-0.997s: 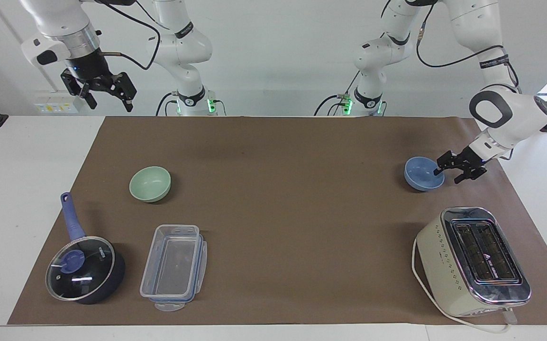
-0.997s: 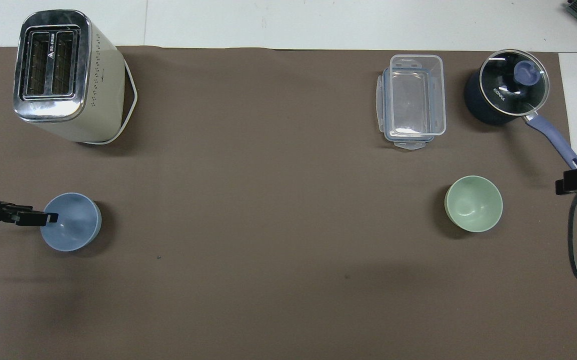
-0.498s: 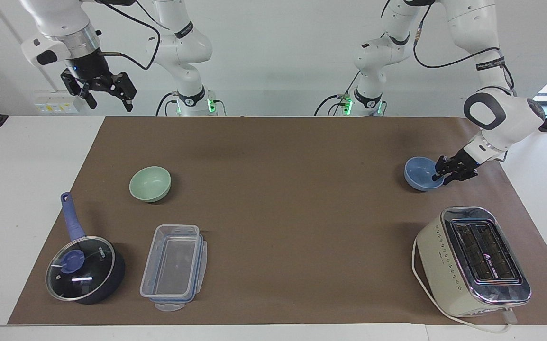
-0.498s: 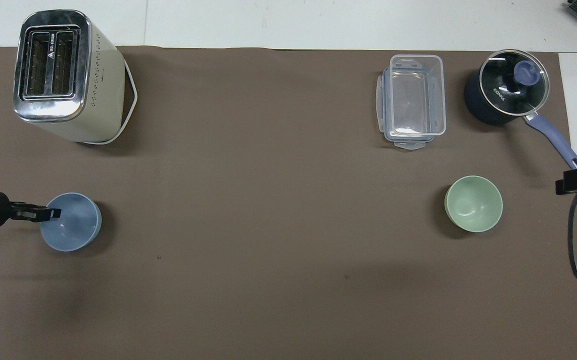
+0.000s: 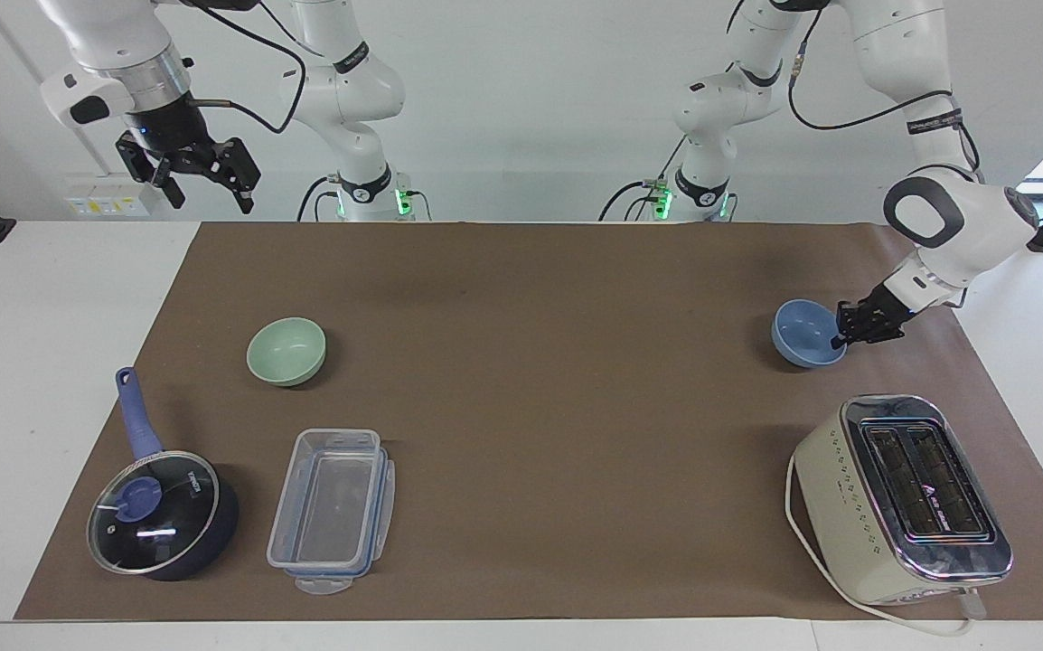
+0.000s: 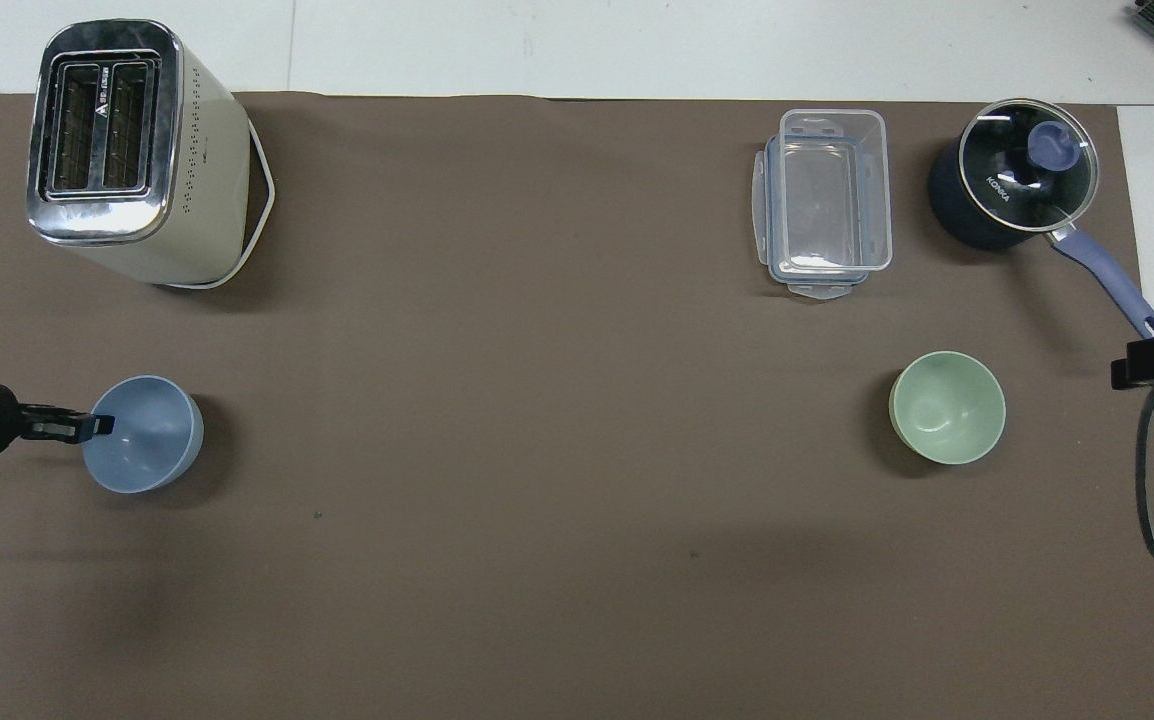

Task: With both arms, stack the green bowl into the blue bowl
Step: 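Reach the left gripper to the blue bowl rim and grasp it, then slide the blue bowl with the left gripper toward the table center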

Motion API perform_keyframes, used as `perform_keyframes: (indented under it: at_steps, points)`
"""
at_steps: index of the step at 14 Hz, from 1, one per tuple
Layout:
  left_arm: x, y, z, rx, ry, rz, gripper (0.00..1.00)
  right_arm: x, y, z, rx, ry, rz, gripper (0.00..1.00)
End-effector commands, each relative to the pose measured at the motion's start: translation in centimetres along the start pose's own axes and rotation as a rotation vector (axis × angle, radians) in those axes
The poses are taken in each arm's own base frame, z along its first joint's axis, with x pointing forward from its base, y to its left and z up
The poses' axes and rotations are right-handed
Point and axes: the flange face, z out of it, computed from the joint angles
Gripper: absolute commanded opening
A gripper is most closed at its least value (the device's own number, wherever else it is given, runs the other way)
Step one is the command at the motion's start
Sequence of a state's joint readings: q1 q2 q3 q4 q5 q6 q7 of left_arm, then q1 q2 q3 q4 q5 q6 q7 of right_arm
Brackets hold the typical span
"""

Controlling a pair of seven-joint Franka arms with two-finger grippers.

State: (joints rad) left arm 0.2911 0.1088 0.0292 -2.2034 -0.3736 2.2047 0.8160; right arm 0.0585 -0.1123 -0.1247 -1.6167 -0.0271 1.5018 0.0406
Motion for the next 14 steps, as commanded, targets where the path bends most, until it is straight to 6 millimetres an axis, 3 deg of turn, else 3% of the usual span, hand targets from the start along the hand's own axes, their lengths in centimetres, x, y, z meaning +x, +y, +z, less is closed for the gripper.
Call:
perform_keyframes:
  at_steps: [1,4,7,10,14]
  points:
    - [-0.3,1.5,-2.0,0.015,0.039,0.027,0.0,-0.7,0.6,-0.2,-0.006,-0.007,-0.019,1.0]
    - [0.1,5.8,-3.9,0.03,0.067,0.087,0.0,-0.9,0.6,-0.2,-0.005,-0.005,-0.019,1.0]
    - [0.5,11.7,-4.2,0.033,0.077,0.092,0.0,-0.9,0.6,-0.2,-0.005,-0.005,-0.019,1.0]
    - [2.7,17.9,-2.5,0.041,0.077,0.082,0.0,-0.9,0.7,-0.1,-0.004,-0.007,-0.018,1.0]
    - [4.9,27.9,1.5,0.129,0.072,0.001,0.0,-0.9,0.7,-0.2,-0.005,-0.005,-0.019,1.0]
